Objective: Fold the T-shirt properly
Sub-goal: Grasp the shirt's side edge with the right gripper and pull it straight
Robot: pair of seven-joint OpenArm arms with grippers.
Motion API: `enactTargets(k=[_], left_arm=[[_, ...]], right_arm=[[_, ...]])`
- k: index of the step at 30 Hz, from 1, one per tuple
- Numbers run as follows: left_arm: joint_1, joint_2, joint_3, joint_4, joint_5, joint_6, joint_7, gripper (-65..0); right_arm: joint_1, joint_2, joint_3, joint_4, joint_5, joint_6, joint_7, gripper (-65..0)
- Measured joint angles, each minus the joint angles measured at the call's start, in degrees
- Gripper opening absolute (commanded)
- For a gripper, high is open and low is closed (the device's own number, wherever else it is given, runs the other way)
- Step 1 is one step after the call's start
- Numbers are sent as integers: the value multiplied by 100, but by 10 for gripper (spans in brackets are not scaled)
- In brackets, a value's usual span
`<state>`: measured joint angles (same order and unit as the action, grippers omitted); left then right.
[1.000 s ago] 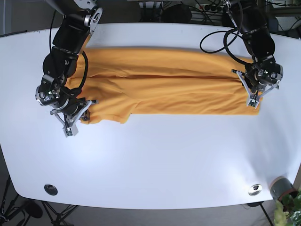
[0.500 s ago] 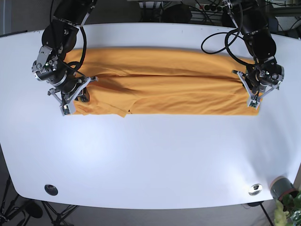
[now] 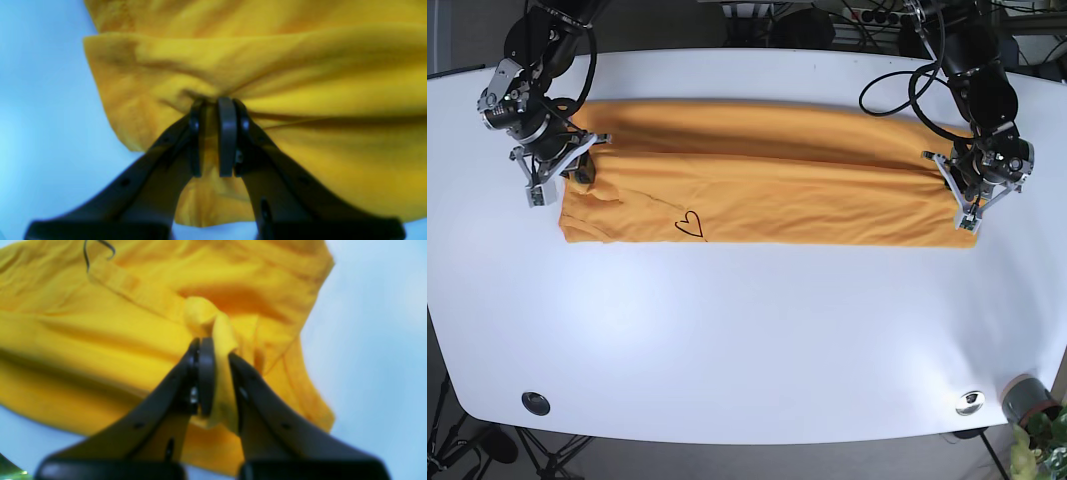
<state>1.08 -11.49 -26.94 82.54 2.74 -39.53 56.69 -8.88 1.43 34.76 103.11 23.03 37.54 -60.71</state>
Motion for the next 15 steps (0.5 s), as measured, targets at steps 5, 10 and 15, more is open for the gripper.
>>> enactTargets(k=[5,10,15], left_arm=[[-2,0,0,0,4,0,2,-587],[-4,0,0,0,2,0,0,-587],[-11,0,0,0,2,-2,7,-587]], right_arm=[[-153,-35,177,-2,61,2,46,-472],[-264,-37,437,-4,-44,-2,-28,-214],[-280,-28,763,0,-9,0,42,-151]])
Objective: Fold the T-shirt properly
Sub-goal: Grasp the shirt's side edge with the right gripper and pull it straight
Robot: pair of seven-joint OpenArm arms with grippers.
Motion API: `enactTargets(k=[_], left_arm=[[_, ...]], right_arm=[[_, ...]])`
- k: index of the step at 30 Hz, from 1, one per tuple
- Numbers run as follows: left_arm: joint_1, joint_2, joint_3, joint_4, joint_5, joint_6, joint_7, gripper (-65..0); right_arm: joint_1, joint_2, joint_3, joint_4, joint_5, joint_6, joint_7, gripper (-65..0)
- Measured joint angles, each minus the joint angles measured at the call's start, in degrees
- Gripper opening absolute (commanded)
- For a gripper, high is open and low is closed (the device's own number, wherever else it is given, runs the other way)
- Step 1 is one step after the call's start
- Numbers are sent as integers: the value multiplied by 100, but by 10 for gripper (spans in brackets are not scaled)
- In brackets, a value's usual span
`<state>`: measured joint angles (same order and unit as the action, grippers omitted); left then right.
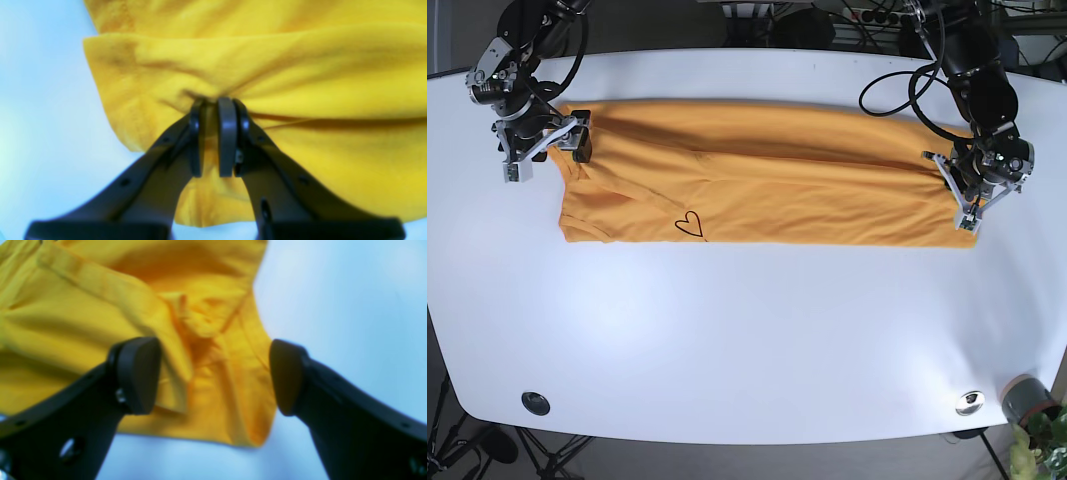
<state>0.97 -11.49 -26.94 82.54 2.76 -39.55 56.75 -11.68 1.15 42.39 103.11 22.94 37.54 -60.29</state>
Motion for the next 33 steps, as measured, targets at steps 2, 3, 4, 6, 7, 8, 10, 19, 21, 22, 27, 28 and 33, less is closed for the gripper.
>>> enactTargets(k=[2,3,4,6,7,8,10,19,21,22,27,28,33], left_arm=[[-2,2,0,0,4,0,0,-587],[-2,4,0,0,13,2,-2,-587],[-4,4,0,0,15,2,0,-587],[-4,9,0,0,13,2,0,-587],[-4,9,0,0,13,2,0,-587],[-4,11,0,0,15,2,-2,-587],[-4,17,0,0,22,4,0,-587],[0,22,0,0,28,7,-24,-587],[0,17,0,0,11,4,-26,-587],[0,15,0,0,9,4,-24,-587],[-2,20,0,0,20,4,-26,-587],[-2,17,0,0,15,4,-26,-587],[-7,22,0,0,22,4,-22,-587]], right_arm=[[-37,15,0,50,-17,15,-48,-159],[-66,7,-2,153,-22,17,-66,-163],[-96,-7,-9,286,-13,22,-68,-168],[-166,-44,-118,586,2,15,-11,-187],[-212,-63,-304,737,-9,9,4,-197],[-245,-83,-507,824,2,68,-17,-208],[-260,-146,-876,911,9,179,-44,-246],[-229,-146,-1733,601,-4,238,4,-450],[-146,-153,-1762,271,-28,240,7,-460],[-103,-149,-1759,111,-11,238,31,-460],[92,-114,-1740,-820,-341,247,793,-458],[136,-116,-1733,-911,-450,256,892,-458],[542,-114,-1733,-1561,-881,330,1615,-458]])
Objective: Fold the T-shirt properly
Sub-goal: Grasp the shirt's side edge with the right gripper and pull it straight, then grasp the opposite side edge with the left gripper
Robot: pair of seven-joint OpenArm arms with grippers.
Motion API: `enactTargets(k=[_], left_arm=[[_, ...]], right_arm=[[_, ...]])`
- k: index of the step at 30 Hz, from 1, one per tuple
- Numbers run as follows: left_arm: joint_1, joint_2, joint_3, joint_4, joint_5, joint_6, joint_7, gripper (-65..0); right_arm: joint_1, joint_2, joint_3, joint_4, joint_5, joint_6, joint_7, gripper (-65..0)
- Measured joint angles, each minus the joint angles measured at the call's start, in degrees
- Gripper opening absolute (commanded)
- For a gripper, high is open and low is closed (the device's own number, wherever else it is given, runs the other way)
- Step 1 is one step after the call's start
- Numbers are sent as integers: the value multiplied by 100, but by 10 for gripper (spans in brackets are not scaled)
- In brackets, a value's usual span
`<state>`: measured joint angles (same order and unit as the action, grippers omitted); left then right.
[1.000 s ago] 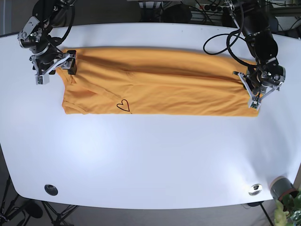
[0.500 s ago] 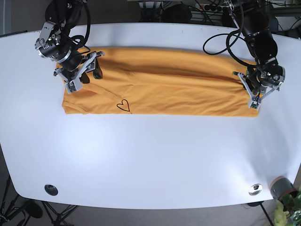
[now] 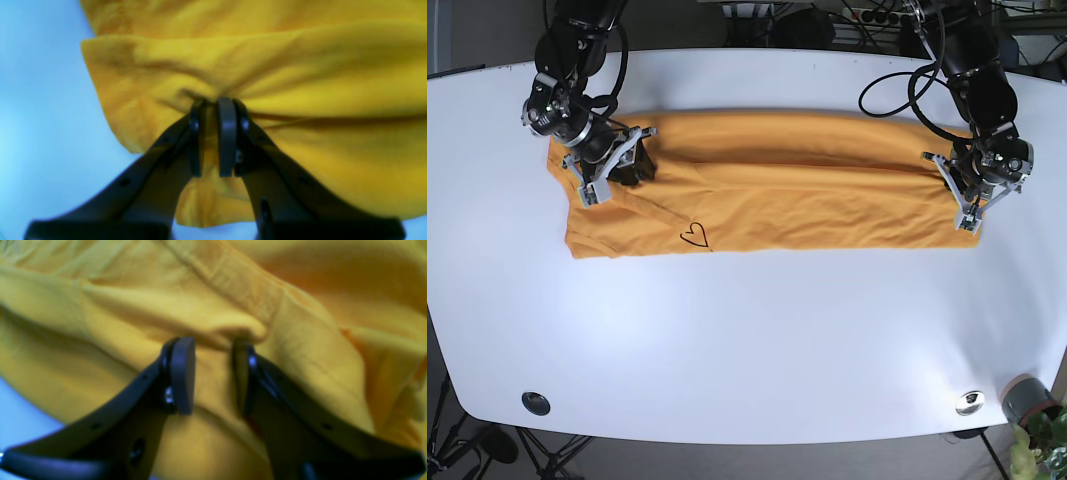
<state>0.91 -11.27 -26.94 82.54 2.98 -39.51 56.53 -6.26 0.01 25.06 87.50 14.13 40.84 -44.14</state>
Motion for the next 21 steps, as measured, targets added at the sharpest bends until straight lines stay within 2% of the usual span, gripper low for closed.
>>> enactTargets(k=[5,7,13,17,21], left_arm=[[-52,11,0,0,-2,0,26,-583],[-114,26,0,-22,22,0,96,-542],[-232,186,-184,114,118,20,162,-356],[-133,409,-601,599,-581,-33,433,-264],[-76,385,-828,894,-1399,-46,490,-235]], right_arm=[[420,111,-20,-553,-212,68,352,-458],[588,208,-24,-734,-214,118,339,-458],[619,208,-39,-575,-369,17,199,-458],[614,243,-195,-542,-400,-31,192,-458],[614,256,-332,-520,-494,-37,192,-460]])
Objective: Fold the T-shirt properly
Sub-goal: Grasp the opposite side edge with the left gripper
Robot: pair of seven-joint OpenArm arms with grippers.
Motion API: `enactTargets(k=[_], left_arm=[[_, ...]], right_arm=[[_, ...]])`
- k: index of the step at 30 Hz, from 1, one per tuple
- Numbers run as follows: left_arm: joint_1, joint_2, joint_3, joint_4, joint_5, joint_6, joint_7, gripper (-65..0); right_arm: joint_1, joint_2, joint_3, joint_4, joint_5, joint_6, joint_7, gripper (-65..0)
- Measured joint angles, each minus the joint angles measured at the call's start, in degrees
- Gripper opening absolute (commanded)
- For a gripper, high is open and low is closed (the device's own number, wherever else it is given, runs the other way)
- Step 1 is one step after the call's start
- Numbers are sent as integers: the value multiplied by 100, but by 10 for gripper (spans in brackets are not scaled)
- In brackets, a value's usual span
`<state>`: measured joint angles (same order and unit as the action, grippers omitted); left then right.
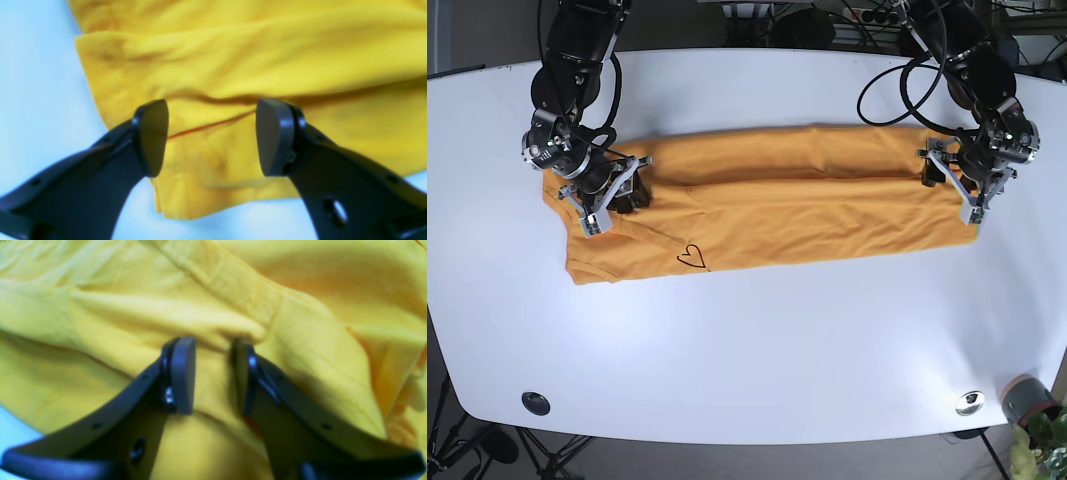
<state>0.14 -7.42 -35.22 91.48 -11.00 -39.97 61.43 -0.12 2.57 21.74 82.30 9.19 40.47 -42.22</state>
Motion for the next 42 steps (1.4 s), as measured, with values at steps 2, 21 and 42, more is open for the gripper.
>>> enactTargets(k=[2,21,42], left_arm=[[-42,-144,-136,35,-433,0,28,-235],[-337,-1390,-1027,-2614,-2511,9,308,-235],[-409,-1272,-354,-2785,-2747,-15,39,-557]], right_arm=[[0,-9,-15,15,2,-42,4,-460],[2,-15,-24,-17,7,-39,26,-460],[0,-20,-4,-13,17,-37,26,-461]])
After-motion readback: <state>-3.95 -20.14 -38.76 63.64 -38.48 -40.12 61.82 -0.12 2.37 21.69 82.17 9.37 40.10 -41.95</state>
